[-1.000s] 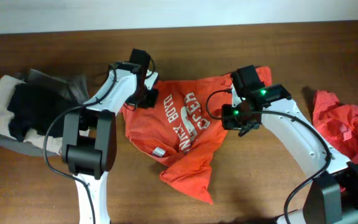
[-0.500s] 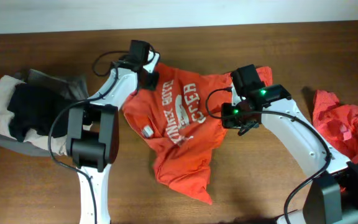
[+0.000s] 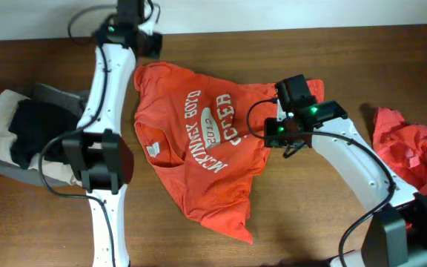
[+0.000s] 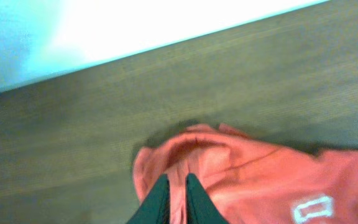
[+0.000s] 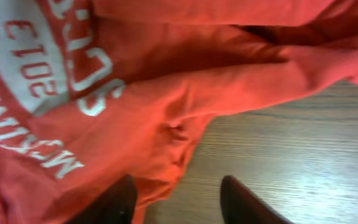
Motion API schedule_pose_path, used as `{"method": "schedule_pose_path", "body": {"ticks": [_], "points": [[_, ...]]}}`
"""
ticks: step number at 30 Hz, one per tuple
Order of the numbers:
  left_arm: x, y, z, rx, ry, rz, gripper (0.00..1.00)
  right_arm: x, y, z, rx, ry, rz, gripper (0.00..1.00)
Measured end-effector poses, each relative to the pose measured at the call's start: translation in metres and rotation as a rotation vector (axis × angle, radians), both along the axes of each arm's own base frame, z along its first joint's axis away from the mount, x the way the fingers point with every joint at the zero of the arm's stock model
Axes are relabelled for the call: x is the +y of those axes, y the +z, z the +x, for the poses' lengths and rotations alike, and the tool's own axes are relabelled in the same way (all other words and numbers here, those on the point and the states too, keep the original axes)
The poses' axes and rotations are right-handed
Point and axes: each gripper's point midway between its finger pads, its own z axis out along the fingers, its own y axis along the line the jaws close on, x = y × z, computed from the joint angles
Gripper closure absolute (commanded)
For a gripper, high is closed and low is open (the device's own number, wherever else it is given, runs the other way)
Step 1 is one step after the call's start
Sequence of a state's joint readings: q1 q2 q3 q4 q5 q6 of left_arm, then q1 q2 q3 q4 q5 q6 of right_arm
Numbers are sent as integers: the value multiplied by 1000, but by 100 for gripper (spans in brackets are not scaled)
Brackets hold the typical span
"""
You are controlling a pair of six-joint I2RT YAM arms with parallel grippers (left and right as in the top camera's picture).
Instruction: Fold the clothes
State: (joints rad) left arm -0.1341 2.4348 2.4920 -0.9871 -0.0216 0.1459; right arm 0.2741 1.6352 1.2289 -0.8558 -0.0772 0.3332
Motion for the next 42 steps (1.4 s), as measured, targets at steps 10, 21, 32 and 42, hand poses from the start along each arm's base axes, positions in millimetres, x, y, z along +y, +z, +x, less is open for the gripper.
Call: {"method": "schedule_pose_path", "body": {"ticks": [10,21,32,42], "points": [[-62,29,-102,299,-179,-91,93,-81,-4,17,6,-258,-20,19],[-121,45,-165,349,-268,111,87,-159,-59,38,63,-420,74,13],[-57,242,-274,-86,-158,63,78,-154,-90,54,57,-346,151,96],[-75,91,-287,380,-213,132,77,-180,-15,49,32,-401,96,96]]}}
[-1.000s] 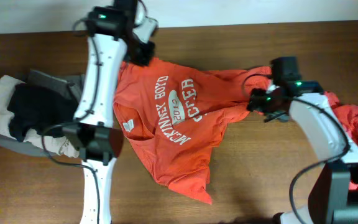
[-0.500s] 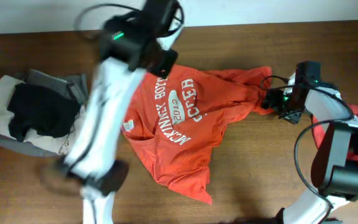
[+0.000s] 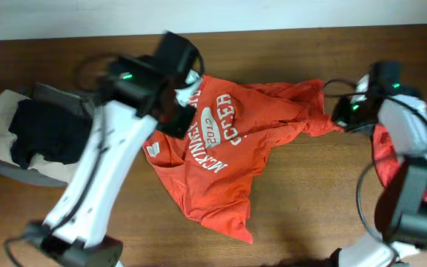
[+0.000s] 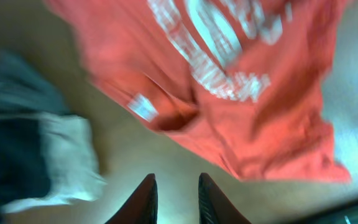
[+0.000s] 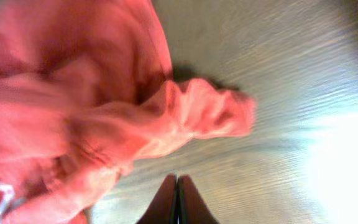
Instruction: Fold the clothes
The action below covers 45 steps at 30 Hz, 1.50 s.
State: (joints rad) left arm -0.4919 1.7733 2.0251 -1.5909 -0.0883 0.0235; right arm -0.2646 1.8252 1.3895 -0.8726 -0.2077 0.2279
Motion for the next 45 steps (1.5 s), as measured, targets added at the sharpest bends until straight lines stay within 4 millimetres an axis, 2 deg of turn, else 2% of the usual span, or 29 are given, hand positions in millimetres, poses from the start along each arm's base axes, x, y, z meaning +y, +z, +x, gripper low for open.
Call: {"method": "schedule_pose_path", "body": {"ticks": [3,5,6,7,9,11,13,15,17,22,28,32,35,37,39,40,41,45], "points": [[-12,-37,-11,107,-35,-22,76,-11,57,5,-111,-18,-78,96],[-22,-54,-17,146,-58,-48,75,-14,91,5,-188,-26,-114,95],[-31,-64,-21,165,-76,-70,74,-14,104,3,-215,-28,-127,91],[-39,-73,-25,185,-93,-94,72,-14,115,0,-237,-31,-138,80],[-56,-92,-36,226,-133,-139,69,-14,123,-5,-247,-31,-145,61],[-72,-110,-47,258,-172,-173,66,-13,122,-7,-235,-32,-141,46],[-85,-129,-62,291,-210,-190,63,-12,117,-9,-215,-29,-137,40],[-94,-146,-83,334,-252,-184,59,-12,114,-11,-202,-28,-134,39],[-101,-160,-104,374,-295,-168,51,-12,114,-12,-198,-28,-132,38],[-121,-177,-141,401,-413,-151,32,-11,114,-12,-199,-26,-128,38],[-137,-185,-159,388,-495,-131,26,-6,114,-12,-199,-16,-101,39],[-135,-211,-162,441,-490,-72,27,-3,112,-16,-181,-13,-88,39],[-129,-233,-165,496,-473,-20,32,-2,111,-18,-175,-11,-83,39],[-123,-241,-167,522,-464,12,44,-2,110,-19,-170,-10,-79,39],[-122,-243,-166,521,-465,24,67,-1,110,-20,-165,-10,-78,40],[-122,-243,-166,519,-462,26,85,-1,109,-21,-161,-10,-77,40],[-122,-242,-165,516,-464,27,99,-1,109,-21,-159,-10,-77,40],[-116,-237,-167,535,-463,57,99,-1,109,-21,-159,-10,-76,39]]}}
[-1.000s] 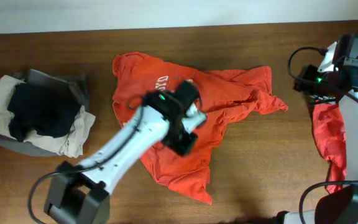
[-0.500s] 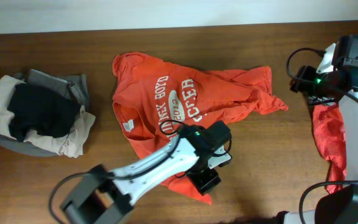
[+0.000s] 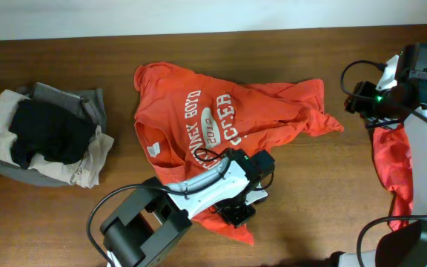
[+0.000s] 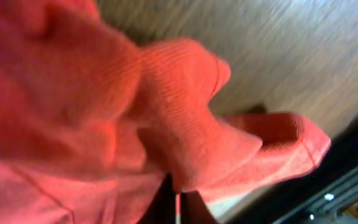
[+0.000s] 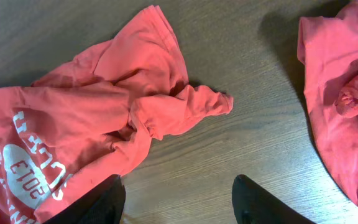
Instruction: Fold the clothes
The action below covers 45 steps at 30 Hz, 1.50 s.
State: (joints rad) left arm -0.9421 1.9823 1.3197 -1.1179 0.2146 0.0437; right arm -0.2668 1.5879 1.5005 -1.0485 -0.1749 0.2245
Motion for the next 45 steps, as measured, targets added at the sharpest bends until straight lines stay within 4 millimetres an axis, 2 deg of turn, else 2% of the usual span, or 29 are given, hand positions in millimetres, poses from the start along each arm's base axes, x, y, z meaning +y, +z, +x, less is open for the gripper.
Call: {"method": "schedule_pose_path", "body": {"ticks": [4,10,14,18,26,31,33,35,37,38,41,45], "points": [[1,20,9,-31,-11,40,99,0,0,0,-1,0,1,35],[-14,80,44,-180,-27,23,99,0,-3,1,6,2,4,31],[-8,123,58,-280,-26,11,99,0,-18,2,46,1,16,26],[17,151,71,-366,18,56,100,2,-46,4,119,7,51,26],[83,180,108,-492,243,168,100,23,-130,31,217,82,230,23],[120,207,122,-568,391,152,99,42,-158,50,176,154,352,24],[130,218,123,-595,435,135,100,50,-165,57,154,179,391,33],[137,225,122,-611,459,126,99,60,-169,63,136,206,422,66],[139,227,122,-617,469,122,99,69,-169,64,128,234,436,92],[140,228,122,-620,470,124,100,76,-168,64,130,245,450,96],[144,228,122,-627,468,141,100,87,-168,60,150,265,465,96],[149,230,124,-646,480,164,99,87,-164,50,188,255,458,96]]}}
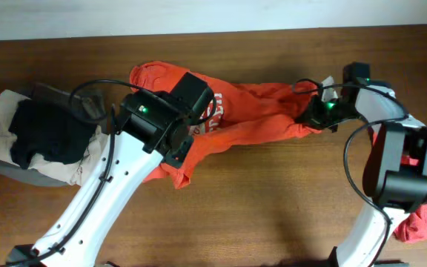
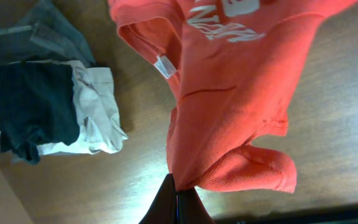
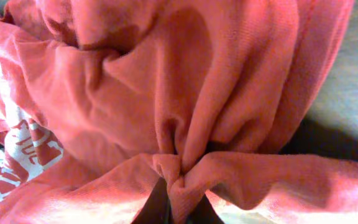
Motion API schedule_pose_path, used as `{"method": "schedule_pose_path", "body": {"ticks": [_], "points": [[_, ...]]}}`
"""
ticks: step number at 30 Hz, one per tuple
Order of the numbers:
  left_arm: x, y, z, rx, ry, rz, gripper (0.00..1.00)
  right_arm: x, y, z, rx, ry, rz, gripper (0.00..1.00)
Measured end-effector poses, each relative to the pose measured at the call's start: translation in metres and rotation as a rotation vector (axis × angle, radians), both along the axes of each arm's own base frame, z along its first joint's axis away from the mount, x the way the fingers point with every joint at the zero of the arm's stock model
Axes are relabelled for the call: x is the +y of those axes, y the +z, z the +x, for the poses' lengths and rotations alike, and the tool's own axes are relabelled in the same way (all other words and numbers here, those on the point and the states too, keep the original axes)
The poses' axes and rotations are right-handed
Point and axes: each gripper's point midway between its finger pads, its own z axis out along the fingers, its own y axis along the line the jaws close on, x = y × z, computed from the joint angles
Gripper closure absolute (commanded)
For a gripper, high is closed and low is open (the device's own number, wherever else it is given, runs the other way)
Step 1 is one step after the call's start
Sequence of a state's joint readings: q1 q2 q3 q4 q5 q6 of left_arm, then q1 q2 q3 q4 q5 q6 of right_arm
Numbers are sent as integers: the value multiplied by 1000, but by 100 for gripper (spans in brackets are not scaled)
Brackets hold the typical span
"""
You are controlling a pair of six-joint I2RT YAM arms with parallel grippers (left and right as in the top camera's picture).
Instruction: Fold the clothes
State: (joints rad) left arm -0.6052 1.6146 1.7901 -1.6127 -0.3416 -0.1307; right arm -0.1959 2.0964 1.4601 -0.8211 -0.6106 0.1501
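The orange T-shirt (image 1: 250,111) with white print lies bunched in a band across the back of the table. My left gripper (image 1: 180,152) is shut on its hem and holds it raised, so in the left wrist view the shirt (image 2: 229,93) hangs from the closed gripper (image 2: 178,186). At the shirt's right end my right gripper (image 1: 311,115) is shut on a gathered fold. The right wrist view shows this pinched fabric (image 3: 166,93) in the gripper (image 3: 174,194).
A pile of black, beige and grey clothes (image 1: 35,133) sits at the left edge, also in the left wrist view (image 2: 36,99). A second red garment (image 1: 421,219) lies at the far right, partly under the right arm. Bare wooden table (image 1: 273,208) runs along the front.
The left gripper was shut on the hem at the front of the table and now holds it raised near the shirt's middle. The right gripper was open above the table and is now shut on the shirt's right end.
First the shirt lay spread, the left gripper shut at its far left corner and the right open over its right side. Then the left hung open above it with the right shut by the sleeve. Then the left took the front hem. Now both grip the bunched shirt.
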Motion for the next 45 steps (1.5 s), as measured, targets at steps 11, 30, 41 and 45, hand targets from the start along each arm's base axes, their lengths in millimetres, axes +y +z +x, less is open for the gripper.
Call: {"method": "schedule_pose_path", "body": {"ticks": [11,30,41,45], "points": [[33,4,21,-54,143,-2,100,-38,108,-28,-146,-67,-267,95],[61,19,22,-109,229,-28,100,-53,117,-60,-62,-84,-385,36],[61,20,24,-115,230,-31,99,-45,64,-88,84,-113,-340,24],[61,20,24,-115,229,-31,99,-37,35,-82,43,-135,-286,25]]}}
